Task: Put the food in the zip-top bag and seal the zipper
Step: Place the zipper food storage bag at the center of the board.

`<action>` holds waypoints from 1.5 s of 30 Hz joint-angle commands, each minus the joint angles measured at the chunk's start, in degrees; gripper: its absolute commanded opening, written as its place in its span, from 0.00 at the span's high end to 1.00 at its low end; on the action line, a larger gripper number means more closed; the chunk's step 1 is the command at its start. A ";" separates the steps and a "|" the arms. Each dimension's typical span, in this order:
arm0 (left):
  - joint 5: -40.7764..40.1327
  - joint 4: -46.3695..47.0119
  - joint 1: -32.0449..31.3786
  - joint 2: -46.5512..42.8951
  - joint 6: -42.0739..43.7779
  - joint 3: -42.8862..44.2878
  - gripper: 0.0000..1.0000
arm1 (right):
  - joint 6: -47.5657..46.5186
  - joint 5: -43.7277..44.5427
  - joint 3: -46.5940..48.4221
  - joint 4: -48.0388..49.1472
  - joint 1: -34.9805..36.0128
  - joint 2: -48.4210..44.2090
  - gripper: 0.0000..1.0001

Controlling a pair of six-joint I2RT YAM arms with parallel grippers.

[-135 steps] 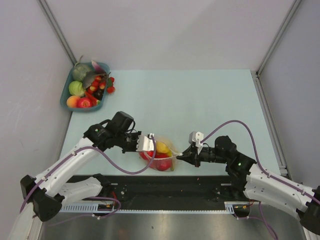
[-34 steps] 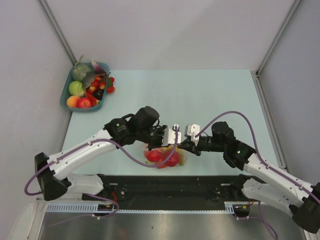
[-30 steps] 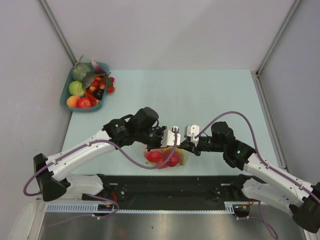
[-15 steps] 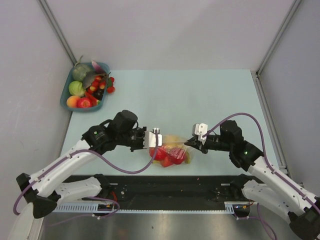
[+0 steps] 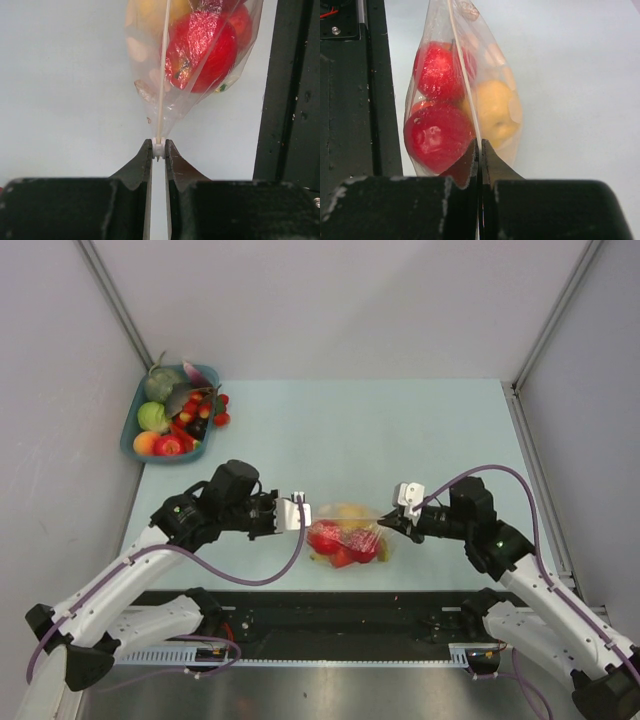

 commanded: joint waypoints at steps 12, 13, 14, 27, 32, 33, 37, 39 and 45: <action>-0.90 6.42 1.66 3.41 -17.67 6.76 0.00 | 5.46 7.29 11.85 12.23 -10.29 10.62 1.00; -0.89 6.95 1.66 3.94 -18.20 7.28 0.01 | 5.46 6.93 12.83 12.86 -11.96 11.76 1.00; -0.80 7.39 1.66 4.03 -18.56 7.38 0.00 | 5.37 6.58 13.80 13.56 -13.80 14.21 1.00; -1.77 11.78 3.67 6.67 -20.76 5.97 0.00 | -0.87 10.25 33.49 32.26 -42.55 43.31 1.00; -0.28 12.49 6.93 7.98 -21.46 5.18 0.00 | -6.39 19.83 37.18 39.92 -42.65 54.98 1.00; 0.51 12.31 7.89 8.16 -21.72 5.18 0.00 | -6.76 23.68 39.36 41.33 -42.47 56.58 1.00; 1.13 11.52 10.09 8.34 -21.64 5.18 0.00 | -8.25 32.40 41.93 48.62 -42.21 62.39 1.00; 1.04 11.52 10.97 8.08 -21.64 4.92 0.00 | -9.65 34.09 40.37 50.39 -41.33 63.27 1.00; 2.71 11.44 12.20 8.78 -22.86 4.74 0.00 | -12.91 27.33 30.35 43.19 -35.89 60.03 1.00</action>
